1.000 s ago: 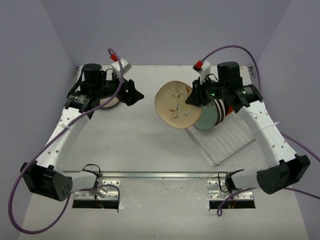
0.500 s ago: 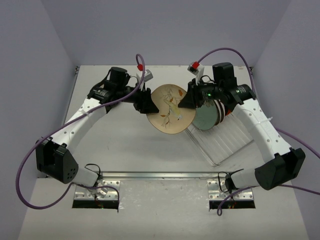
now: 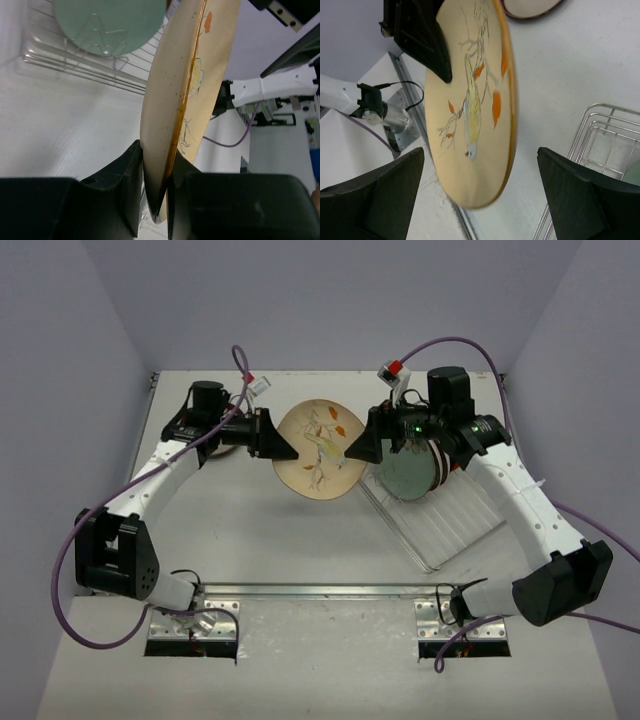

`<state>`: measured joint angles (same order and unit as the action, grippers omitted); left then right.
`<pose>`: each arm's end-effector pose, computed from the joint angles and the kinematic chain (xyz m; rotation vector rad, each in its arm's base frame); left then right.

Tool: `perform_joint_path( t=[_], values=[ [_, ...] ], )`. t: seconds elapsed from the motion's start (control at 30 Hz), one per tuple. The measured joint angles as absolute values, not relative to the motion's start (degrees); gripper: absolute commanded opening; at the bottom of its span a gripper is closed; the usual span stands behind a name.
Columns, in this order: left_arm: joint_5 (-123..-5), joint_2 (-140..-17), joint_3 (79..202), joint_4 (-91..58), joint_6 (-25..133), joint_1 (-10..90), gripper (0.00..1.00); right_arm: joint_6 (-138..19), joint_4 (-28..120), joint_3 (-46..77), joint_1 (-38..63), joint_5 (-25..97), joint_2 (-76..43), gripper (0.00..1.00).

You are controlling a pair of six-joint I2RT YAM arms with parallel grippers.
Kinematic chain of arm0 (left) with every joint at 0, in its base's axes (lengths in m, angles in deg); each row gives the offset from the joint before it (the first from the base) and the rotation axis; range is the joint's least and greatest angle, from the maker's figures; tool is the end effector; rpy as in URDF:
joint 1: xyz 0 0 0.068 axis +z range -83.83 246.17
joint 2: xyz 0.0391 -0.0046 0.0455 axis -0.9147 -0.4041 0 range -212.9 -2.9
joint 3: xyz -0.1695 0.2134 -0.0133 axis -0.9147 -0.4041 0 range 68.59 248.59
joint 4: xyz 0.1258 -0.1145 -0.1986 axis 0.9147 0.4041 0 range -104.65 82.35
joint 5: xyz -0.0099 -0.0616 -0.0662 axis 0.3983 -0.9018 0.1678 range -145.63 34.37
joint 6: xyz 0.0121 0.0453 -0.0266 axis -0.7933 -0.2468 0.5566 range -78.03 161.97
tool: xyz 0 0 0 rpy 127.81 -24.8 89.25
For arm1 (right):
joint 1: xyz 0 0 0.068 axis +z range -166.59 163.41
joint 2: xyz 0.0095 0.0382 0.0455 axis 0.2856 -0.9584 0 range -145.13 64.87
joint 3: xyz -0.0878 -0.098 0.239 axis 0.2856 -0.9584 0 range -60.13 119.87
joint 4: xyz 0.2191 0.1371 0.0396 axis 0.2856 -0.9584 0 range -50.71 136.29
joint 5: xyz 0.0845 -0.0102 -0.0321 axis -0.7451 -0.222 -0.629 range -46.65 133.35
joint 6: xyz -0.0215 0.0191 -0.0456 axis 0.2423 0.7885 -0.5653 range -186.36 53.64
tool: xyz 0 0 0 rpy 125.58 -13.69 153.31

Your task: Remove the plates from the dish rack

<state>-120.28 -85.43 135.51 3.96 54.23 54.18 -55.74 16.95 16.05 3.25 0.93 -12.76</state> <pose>0.2982 -0.0962 0.3170 0.6636 1.9969 -1.4561 0.2704 0.1231 0.3739 -0.6268 2.0439 1.0934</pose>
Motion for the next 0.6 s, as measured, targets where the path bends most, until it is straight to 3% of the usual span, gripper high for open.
perform_joint_path(
  t=[0.3,0.6],
  values=[
    [-120.7,-88.4,135.4,0.6,59.0,72.7,0.00,-53.7,17.6,16.1,2.9,8.5,-12.7,0.99],
    [-106.3,-113.3,162.5,16.4,48.5,89.1,0.00,-53.7,17.5,15.4,2.2,11.9,-10.9,0.99]
  ],
)
